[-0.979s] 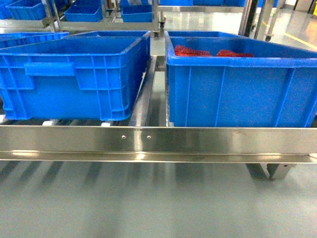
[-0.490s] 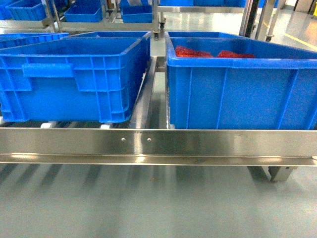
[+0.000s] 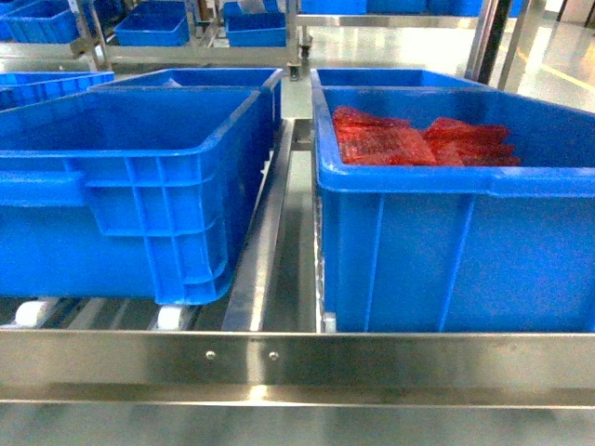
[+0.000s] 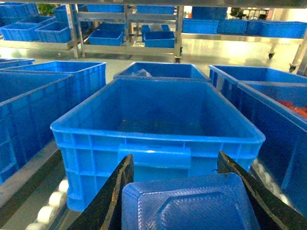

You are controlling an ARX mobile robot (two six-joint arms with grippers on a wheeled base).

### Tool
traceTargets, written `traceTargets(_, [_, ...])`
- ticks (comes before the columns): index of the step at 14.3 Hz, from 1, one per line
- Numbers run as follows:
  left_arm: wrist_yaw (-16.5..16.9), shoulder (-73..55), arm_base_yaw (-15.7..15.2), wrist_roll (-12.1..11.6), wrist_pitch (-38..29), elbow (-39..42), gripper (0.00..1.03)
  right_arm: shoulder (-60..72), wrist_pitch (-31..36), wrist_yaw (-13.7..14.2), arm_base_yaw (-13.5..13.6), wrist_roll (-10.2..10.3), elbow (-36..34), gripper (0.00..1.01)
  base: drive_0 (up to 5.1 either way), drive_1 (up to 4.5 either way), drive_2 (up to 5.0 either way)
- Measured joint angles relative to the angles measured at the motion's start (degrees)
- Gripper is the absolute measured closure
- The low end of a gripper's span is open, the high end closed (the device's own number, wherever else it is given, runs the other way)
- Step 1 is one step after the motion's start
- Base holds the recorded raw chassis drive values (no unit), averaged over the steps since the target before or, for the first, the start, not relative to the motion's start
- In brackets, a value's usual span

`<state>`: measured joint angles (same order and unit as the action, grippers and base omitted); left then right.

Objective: Pick blue part to blue bin on bottom shelf

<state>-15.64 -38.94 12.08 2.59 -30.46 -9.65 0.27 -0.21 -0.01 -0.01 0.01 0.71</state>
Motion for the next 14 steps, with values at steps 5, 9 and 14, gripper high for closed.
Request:
traceTargets(5, [0.0, 0.0, 0.0, 0.0, -0.1, 0.0, 0.59, 0.0, -0.1, 0.0, 0.0, 0.0, 0.0, 0.03, -0.1, 4.27, -4.4])
traceTargets(9, [0.0, -0.3, 0.0, 0.0, 0.1, 0.0, 0.59, 0.0, -0.2, 0.0, 0.0, 0.0, 0.0, 0.03, 0.0, 2.78, -2.8])
traceTargets(14, [0.0, -0.2, 0.0, 0.0, 0.0, 0.0, 0.59, 0.0, -0.1, 0.0, 0.0, 0.0, 0.0, 0.03, 0.0, 0.00, 0.0])
